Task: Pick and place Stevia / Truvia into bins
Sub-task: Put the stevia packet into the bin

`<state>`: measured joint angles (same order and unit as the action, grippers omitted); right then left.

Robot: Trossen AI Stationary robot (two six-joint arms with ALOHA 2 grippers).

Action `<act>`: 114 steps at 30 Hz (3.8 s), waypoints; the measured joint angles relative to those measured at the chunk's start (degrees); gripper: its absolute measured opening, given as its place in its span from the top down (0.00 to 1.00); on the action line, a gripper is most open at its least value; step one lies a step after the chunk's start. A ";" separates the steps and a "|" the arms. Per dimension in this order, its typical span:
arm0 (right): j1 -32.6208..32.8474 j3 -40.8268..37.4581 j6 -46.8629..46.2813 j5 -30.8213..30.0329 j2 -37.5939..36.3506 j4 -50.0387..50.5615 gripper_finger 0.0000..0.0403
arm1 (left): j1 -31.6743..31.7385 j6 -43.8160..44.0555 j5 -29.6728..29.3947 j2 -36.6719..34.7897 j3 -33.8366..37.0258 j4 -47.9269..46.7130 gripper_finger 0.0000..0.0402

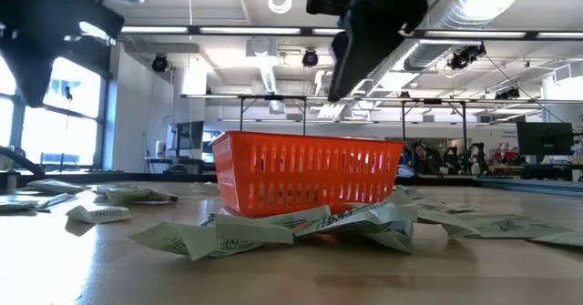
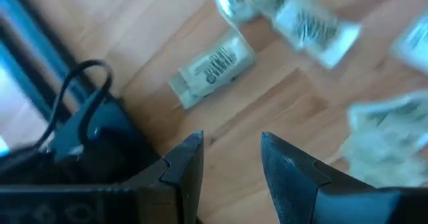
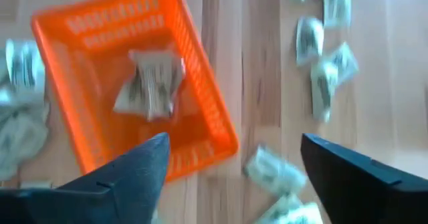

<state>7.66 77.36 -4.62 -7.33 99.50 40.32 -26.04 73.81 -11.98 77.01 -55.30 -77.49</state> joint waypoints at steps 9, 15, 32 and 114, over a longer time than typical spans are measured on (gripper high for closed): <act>2.48 -0.48 -3.93 3.59 -0.50 3.33 0.14 | 15.44 -26.28 4.32 0.00 9.76 7.90 0.54; 4.91 -0.50 -6.66 1.08 -0.50 5.03 0.13 | 22.99 -38.09 3.99 0.00 10.50 12.30 0.41; 5.90 -0.52 -14.98 -1.42 -0.50 15.95 0.14 | 24.28 -55.99 6.51 9.65 13.70 19.52 0.32; 10.01 -9.38 -21.52 -8.38 -9.94 25.22 0.14 | 10.25 -28.66 16.96 16.04 6.68 20.85 0.54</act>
<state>17.67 67.99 -26.14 -15.70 89.56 65.54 -15.79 45.16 4.98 93.06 -48.62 -56.64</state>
